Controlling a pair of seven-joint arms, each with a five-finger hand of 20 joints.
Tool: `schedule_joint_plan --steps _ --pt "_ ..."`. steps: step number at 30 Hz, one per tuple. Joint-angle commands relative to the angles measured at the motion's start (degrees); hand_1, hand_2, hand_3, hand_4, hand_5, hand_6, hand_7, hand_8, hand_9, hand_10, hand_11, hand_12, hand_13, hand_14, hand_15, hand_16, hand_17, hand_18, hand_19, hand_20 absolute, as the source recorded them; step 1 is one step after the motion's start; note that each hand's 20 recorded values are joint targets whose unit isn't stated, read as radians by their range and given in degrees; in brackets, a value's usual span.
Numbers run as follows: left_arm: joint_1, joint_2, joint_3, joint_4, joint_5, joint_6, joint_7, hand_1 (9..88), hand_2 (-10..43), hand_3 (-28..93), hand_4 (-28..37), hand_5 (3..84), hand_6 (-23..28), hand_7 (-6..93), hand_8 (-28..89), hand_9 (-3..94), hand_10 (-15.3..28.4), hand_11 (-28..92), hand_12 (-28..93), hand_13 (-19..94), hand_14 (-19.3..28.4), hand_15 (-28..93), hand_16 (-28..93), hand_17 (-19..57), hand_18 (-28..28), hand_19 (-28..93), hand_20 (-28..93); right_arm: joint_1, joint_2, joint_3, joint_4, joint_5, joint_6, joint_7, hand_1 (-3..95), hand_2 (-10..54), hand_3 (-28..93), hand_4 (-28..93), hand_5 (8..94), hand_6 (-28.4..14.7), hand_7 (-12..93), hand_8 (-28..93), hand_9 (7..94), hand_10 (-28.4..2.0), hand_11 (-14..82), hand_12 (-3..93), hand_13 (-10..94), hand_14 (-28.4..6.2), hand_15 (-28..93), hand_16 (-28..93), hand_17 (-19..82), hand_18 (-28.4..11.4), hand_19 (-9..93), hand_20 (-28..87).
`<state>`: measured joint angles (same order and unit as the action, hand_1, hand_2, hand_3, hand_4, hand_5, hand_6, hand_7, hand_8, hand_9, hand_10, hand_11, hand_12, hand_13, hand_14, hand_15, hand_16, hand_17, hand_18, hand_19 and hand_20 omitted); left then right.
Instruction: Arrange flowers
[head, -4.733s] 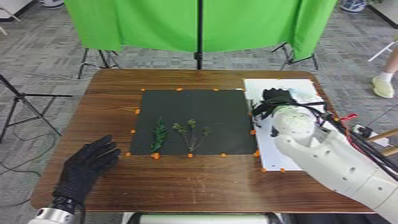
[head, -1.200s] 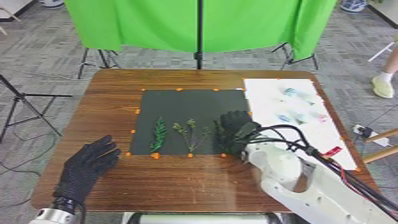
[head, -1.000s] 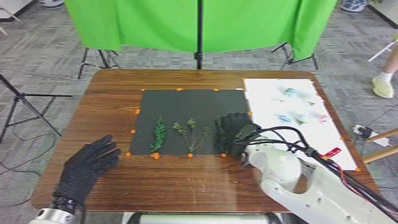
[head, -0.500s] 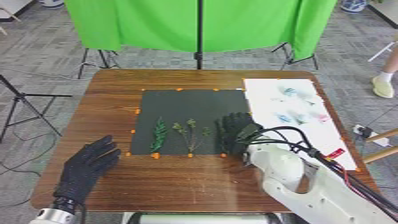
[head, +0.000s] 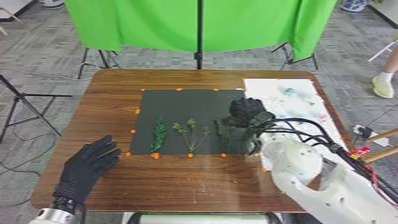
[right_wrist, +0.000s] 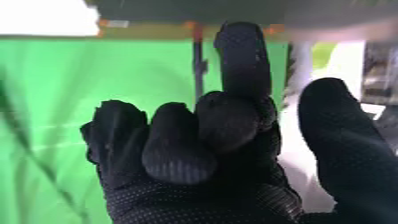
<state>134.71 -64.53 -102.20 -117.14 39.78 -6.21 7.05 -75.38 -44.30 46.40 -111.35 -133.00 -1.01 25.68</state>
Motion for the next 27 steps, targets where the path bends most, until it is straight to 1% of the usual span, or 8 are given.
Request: schedule_joint_plan --steps 1,4,7,10,15,20,24,27 --pt "1.17 -0.50 0.00 0.36 0.08 0.05 -0.21 24.1 1.4 70 -26.3 38.4 4.8 19.3 -9 33.5 13.1 25 17 26 15.6 37 -1 -8.1 21.0 50 8 -7.25 5.43 13.89 -1.07 5.34 -0.33 0.07 17.2 7.9 83 -23 49.2 -5.1 52 -19 56.2 -14.9 61.1 36.9 56 -13.0 79 29 34 -19.9 93 54" --pt "1.14 -0.53 -0.05 0.32 0.12 -0.05 -0.29 24.1 1.4 70 -26.3 38.4 4.8 19.2 -9 33.5 13.1 25 17 26 15.6 37 -1 -8.1 21.0 50 8 -10.12 6.77 16.20 0.28 4.72 2.85 -0.13 19.1 3.6 84 -25 28.1 -7.4 49 -21 30.8 -16.8 54.2 28.4 40 -14.2 77 19 26 -19.4 87 48" --pt "0.97 -0.39 -0.11 0.40 0.14 -0.36 -0.29 24.0 1.3 70 -26.4 38.4 4.9 19.2 -9 33.6 13.1 25 17 26 15.7 37 -1 -8.1 21.0 50 8 -12.03 7.70 17.32 1.31 4.72 2.85 0.79 20.8 1.2 85 -25 23.5 -8.0 44 -19 25.0 -15.4 42.7 24.6 32 -13.7 71 14 21 -18.8 79 45" --pt "0.65 -0.05 -0.19 0.49 0.10 -0.32 -0.24 24.0 1.3 70 -26.4 38.4 4.9 19.2 -9 33.6 13.1 25 17 26 15.6 37 -1 -8.1 21.0 50 8 -11.87 8.58 16.58 2.66 4.66 0.71 2.62 22.2 0.0 86 -26 24.1 -7.6 43 -19 27.1 -12.2 35.7 23.6 32 -12.3 56 12 19 -18.4 71 37" --pt "0.50 0.17 -0.31 0.47 0.03 -0.41 -0.49 24.1 1.2 70 -26.4 38.4 4.8 19.2 -9 33.5 13.1 25 17 26 15.7 37 -1 -8.0 20.9 50 8 -10.82 9.33 15.24 5.43 3.93 -1.73 4.60 23.6 -1.3 86 -26 25.9 -7.7 39 -18 27.7 -11.2 33.4 22.8 31 -11.8 54 12 18 -18.5 70 35" --pt "0.68 0.29 -0.39 0.39 -0.06 -0.40 -0.62 24.1 1.2 70 -26.5 38.4 4.8 19.2 -9 33.5 13.1 25 17 26 15.7 37 -1 -8.1 20.9 50 8 -9.58 9.62 13.63 7.69 4.24 -1.61 4.52 24.5 -3.1 86 -27 27.5 -8.1 36 -16 29.5 -11.0 33.6 23.3 34 -11.1 56 13 19 -18.1 72 35" --pt "0.58 0.40 -0.52 0.37 -0.03 -0.58 -0.83 24.1 1.3 70 -26.4 38.4 4.8 19.3 -9 33.5 13.1 25 17 26 15.7 37 -1 -8.1 21.0 50 8 -7.68 9.58 10.93 9.98 1.47 -0.56 5.00 26.0 -3.5 86 -28 29.5 -7.3 38 -17 34.2 -11.4 40.0 23.6 40 -10.7 63 15 22 -18.0 76 37" --pt "0.52 0.48 -0.49 0.31 -0.04 -0.50 -0.94 24.0 1.3 70 -26.3 38.4 4.8 19.3 -9 33.6 13.0 25 17 26 15.8 37 -1 -8.1 21.0 50 8 -6.68 9.83 8.95 11.65 0.13 3.85 3.59 30.5 -5.1 86 -28 33.4 -5.6 38 -18 40.8 -11.0 46.7 23.0 48 -9.1 67 15 26 -17.4 79 37"
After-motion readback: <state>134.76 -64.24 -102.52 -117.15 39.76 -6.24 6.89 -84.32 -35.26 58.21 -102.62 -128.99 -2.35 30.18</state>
